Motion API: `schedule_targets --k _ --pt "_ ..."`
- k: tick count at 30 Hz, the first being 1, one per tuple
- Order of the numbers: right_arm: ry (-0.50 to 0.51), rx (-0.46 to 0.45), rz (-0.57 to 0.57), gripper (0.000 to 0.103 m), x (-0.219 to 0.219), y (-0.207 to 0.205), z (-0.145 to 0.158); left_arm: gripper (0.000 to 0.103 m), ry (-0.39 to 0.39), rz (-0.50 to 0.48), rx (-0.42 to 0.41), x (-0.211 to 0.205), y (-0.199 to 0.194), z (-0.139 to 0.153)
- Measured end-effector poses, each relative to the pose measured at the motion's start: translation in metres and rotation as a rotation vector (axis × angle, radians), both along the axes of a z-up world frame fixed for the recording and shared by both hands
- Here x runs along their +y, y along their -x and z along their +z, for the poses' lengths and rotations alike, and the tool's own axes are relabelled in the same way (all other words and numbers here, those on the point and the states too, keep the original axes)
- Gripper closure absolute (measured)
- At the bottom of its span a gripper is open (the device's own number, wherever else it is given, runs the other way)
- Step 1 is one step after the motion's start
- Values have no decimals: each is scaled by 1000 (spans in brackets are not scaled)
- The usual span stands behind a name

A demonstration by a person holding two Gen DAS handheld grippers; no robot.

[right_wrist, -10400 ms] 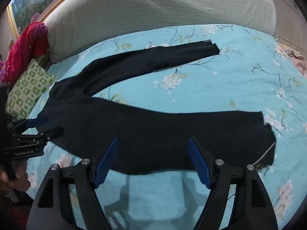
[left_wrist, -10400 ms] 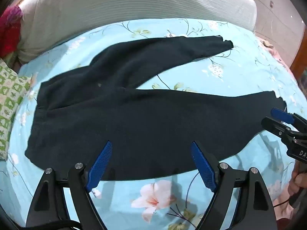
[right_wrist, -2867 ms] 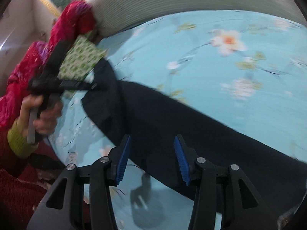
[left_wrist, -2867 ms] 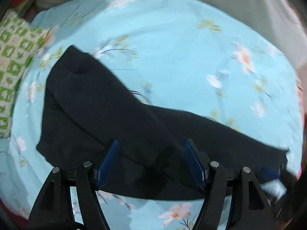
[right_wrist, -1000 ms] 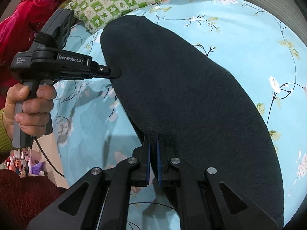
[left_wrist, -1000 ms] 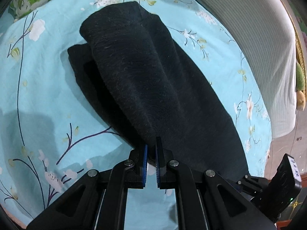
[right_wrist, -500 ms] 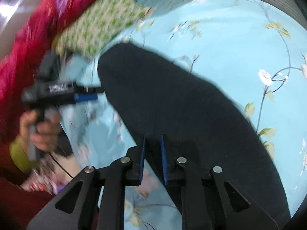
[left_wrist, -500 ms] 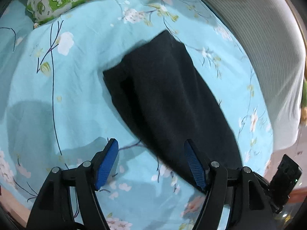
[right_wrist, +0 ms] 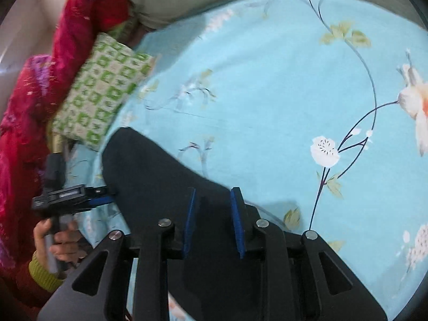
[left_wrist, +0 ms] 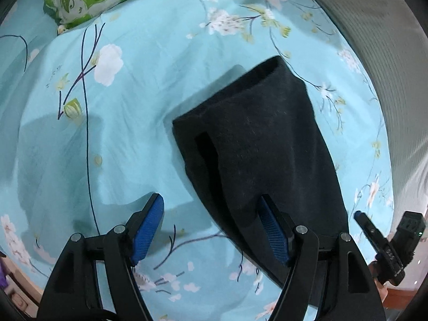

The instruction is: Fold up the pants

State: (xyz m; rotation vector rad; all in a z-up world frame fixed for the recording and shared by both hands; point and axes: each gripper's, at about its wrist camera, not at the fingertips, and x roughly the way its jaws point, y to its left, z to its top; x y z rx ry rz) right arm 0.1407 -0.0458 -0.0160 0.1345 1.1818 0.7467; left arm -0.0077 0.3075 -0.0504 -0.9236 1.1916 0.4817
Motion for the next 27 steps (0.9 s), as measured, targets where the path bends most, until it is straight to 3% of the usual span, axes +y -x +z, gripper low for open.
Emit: schedule_targets --k 4,7,10,12,13,14,15,18,22,27 --pt "64 42 47 75 18 -13 -26 30 -11 -4 5 3 -8 -7" --pt "75 91 70 65 29 -14 -44 31 -45 -11 1 2 -18 -11" --pt "102 47 90 63 38 -10 -44 33 -84 -28 -12 -2 -27 -11" --pt "127 24 121 70 41 -7 -44 64 -100 -51 -32 -5 -32 -8" --pt "139 5 149 82 44 -5 -42 70 -101 -61 -46 -6 -32 -5" --pt "155 -17 169 86 45 -3 -39 84 -94 -67 -76 -6 -31 -1" --pt "172 -50 184 88 45 1 -34 89 -86 -72 -116 -6 -26 5" --pt "193 -218 197 92 42 18 -4 90 -120 -104 -237 -10 -12 31" --pt "275 -386 190 94 44 33 15 90 -169 -160 -306 -15 1 56" --pt "320 -446 128 94 54 33 16 91 -234 -232 -339 -19 3 69"
